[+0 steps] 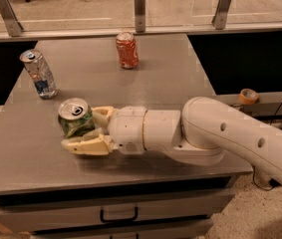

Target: Move green can near coke can

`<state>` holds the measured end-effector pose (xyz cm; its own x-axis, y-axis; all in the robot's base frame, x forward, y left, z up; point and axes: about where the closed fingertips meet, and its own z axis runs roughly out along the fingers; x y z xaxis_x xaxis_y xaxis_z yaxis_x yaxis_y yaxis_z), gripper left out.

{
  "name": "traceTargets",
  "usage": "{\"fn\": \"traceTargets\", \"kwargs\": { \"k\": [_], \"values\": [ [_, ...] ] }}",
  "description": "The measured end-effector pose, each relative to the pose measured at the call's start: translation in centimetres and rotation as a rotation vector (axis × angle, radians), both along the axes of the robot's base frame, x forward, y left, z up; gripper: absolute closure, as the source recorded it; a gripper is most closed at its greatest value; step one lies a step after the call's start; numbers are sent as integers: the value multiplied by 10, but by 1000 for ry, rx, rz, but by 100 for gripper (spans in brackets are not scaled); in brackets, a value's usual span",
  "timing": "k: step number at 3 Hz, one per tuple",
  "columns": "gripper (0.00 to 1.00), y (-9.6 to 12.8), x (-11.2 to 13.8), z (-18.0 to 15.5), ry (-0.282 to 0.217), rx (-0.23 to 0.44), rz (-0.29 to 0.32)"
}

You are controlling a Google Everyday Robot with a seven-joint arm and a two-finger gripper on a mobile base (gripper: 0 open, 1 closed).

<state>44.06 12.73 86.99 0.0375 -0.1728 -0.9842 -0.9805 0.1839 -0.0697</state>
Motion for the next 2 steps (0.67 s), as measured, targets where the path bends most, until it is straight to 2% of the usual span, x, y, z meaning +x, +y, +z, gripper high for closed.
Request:
{"fn": "traceTargets", "kwargs": {
  "k": [1, 2],
  "values": [
    [94, -44, 33, 20, -55, -1, -94],
    [100, -44, 34, 23, -61, 0, -96]
  ]
}}
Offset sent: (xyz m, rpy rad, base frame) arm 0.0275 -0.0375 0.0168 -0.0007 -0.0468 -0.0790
